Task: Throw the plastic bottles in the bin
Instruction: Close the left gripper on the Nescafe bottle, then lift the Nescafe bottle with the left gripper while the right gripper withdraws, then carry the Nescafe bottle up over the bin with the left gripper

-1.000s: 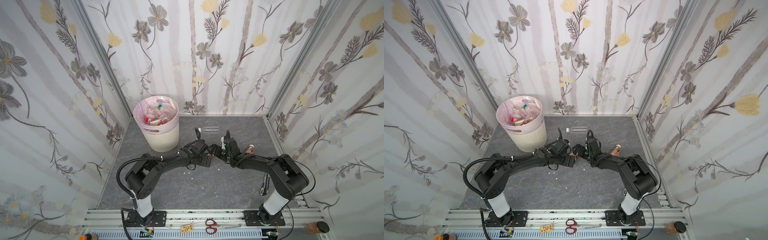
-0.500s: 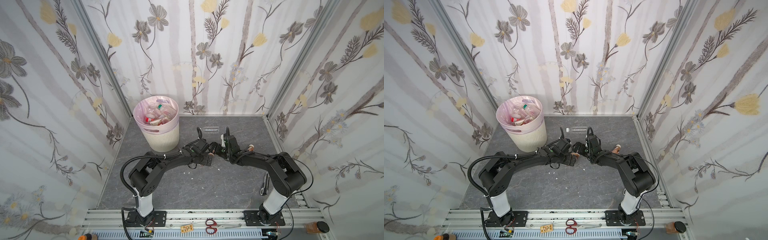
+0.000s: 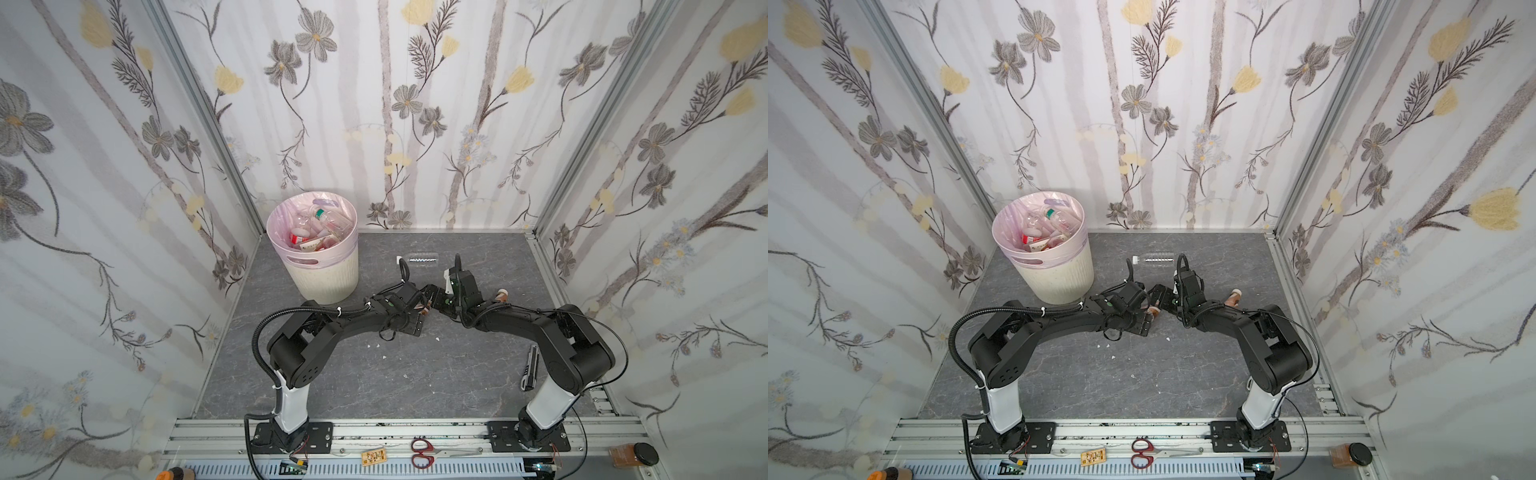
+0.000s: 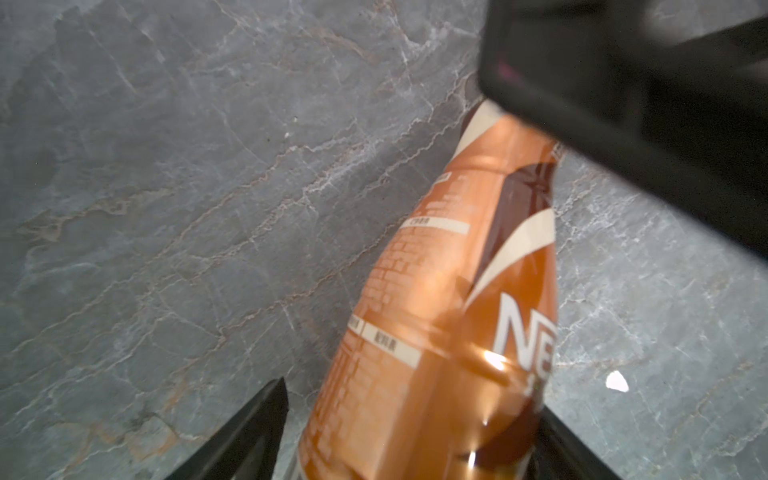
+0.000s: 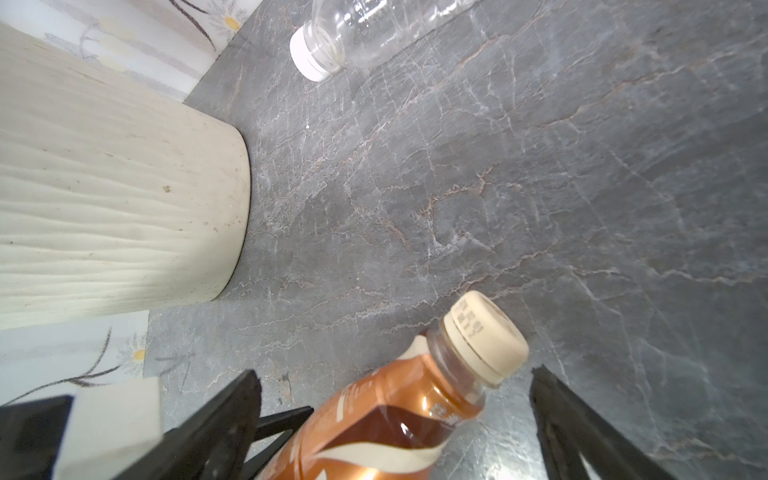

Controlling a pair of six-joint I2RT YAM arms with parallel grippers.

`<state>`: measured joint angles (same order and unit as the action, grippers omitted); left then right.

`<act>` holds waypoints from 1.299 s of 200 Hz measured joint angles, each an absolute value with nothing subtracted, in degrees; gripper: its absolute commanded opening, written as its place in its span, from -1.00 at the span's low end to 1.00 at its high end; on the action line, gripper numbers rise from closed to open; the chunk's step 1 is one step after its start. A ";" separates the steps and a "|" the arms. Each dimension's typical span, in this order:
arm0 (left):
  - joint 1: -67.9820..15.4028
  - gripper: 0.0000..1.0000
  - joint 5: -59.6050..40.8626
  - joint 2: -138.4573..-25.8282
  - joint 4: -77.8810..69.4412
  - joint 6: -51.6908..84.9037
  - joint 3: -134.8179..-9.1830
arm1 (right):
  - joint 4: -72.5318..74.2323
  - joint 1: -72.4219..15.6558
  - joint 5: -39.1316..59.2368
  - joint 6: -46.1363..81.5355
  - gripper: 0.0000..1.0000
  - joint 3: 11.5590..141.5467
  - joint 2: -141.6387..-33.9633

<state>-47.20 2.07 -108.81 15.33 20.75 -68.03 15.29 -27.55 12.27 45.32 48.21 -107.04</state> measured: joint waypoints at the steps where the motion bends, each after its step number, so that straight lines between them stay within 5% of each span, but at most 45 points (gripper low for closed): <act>1: -47.20 0.50 2.13 -108.81 15.33 20.75 -68.03 | 15.27 -27.53 12.27 45.32 0.99 48.16 -106.96; 64: -47.20 0.20 2.70 -108.84 15.44 20.80 -68.88 | 15.46 -26.26 12.23 44.88 0.99 45.91 -103.79; 202: -47.20 0.10 7.18 -103.07 15.77 21.15 -69.10 | 14.68 -23.29 11.31 42.00 0.99 40.49 -93.62; 260: -47.16 0.15 17.56 -86.32 16.60 17.80 -71.22 | 12.49 -22.33 8.78 40.23 0.99 40.27 -88.42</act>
<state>-47.16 17.56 -86.32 16.60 17.80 -71.22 12.49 -22.33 8.78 40.23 40.27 -88.42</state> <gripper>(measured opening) 0.567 0.996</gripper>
